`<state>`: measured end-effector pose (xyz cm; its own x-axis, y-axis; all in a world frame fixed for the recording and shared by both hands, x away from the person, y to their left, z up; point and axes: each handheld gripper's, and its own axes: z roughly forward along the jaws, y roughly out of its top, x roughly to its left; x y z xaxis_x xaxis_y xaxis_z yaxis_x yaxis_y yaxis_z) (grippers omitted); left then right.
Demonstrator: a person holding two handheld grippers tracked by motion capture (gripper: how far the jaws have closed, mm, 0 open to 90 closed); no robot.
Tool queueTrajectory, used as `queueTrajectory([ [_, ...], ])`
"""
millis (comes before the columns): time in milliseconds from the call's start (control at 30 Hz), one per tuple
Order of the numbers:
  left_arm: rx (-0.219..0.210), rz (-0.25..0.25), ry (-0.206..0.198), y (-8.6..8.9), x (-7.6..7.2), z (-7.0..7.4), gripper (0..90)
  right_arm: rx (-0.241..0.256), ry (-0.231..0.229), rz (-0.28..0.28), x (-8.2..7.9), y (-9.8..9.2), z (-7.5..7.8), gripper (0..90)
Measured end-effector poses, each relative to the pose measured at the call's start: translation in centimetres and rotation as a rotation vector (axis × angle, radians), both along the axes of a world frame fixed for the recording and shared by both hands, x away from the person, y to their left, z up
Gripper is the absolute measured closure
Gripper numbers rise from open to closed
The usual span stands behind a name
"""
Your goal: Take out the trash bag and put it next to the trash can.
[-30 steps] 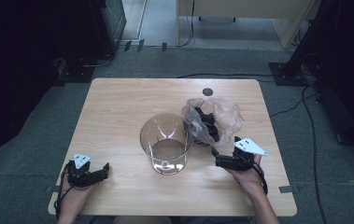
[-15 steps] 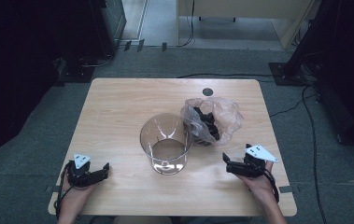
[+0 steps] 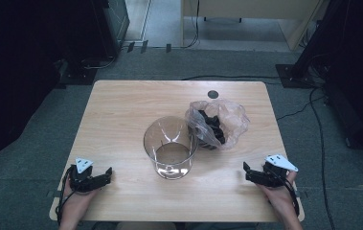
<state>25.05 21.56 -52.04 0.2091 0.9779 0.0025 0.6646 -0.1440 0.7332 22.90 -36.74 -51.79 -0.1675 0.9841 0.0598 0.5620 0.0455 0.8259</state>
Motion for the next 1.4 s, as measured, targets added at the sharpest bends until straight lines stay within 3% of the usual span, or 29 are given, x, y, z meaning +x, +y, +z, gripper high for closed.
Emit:
queueTrajectory([
  [267,0.000,0.000,0.000,0.0,0.0,0.0,10.3,-0.005,0.039,-0.036,-0.7,-1.3,-0.3,0.0],
  [567,0.000,0.000,0.000,0.0,0.0,0.0,10.3,-0.011,0.118,-0.078,-1.5,-2.6,-0.6,0.0],
  [867,0.000,0.000,0.000,0.0,0.0,0.0,10.3,-0.065,0.177,-0.102,-2.1,-3.0,-0.9,0.0],
  [1400,0.000,-0.001,0.000,0.0,0.0,0.0,10.3,-0.056,0.174,-0.074,-3.6,-4.4,-1.0,0.0],
])
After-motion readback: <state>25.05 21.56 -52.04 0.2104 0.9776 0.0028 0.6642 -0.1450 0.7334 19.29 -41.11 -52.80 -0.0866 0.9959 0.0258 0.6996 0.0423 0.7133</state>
